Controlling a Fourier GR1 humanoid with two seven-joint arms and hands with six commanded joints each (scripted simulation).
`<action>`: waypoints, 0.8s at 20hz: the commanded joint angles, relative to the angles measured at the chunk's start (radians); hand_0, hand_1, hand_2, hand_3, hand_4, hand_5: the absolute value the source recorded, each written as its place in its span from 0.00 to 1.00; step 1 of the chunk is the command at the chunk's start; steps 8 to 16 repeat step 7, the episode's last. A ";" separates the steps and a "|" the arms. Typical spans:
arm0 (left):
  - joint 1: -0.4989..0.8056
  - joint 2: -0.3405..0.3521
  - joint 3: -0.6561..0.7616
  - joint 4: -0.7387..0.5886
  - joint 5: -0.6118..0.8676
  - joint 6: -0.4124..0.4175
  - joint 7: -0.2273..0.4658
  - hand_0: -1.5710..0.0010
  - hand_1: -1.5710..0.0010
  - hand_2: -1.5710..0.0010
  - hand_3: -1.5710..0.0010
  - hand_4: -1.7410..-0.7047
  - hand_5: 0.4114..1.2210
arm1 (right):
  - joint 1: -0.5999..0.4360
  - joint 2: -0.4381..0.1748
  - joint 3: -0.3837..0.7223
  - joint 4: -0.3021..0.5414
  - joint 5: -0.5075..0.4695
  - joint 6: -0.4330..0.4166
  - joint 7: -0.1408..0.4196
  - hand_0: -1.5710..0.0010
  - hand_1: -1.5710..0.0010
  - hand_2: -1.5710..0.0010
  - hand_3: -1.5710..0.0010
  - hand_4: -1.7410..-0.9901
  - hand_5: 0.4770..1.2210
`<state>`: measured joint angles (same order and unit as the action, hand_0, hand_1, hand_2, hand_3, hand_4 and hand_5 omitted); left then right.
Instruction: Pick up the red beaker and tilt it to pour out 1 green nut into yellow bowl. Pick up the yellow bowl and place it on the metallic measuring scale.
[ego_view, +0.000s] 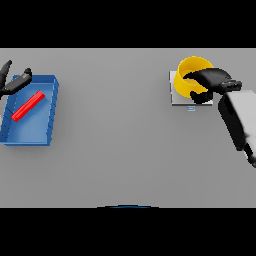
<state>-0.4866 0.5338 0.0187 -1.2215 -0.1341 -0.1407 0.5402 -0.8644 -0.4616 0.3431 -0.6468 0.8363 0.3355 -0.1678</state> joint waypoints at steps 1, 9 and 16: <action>-0.001 -0.009 -0.006 -0.005 -0.001 0.004 0.003 1.00 1.00 1.00 1.00 0.88 0.42 | -0.002 -0.003 0.007 -0.004 0.005 0.003 -0.009 0.84 0.84 0.88 0.89 0.39 0.47; 0.005 0.000 -0.003 -0.035 0.003 0.004 0.021 1.00 1.00 1.00 1.00 0.88 0.43 | 0.002 -0.012 0.015 -0.006 0.012 0.029 0.011 0.96 0.96 0.97 0.97 0.47 0.41; 0.005 0.000 -0.003 -0.035 0.003 0.004 0.021 1.00 1.00 1.00 1.00 0.88 0.43 | 0.002 -0.012 0.015 -0.006 0.012 0.029 0.011 0.96 0.96 0.97 0.97 0.47 0.41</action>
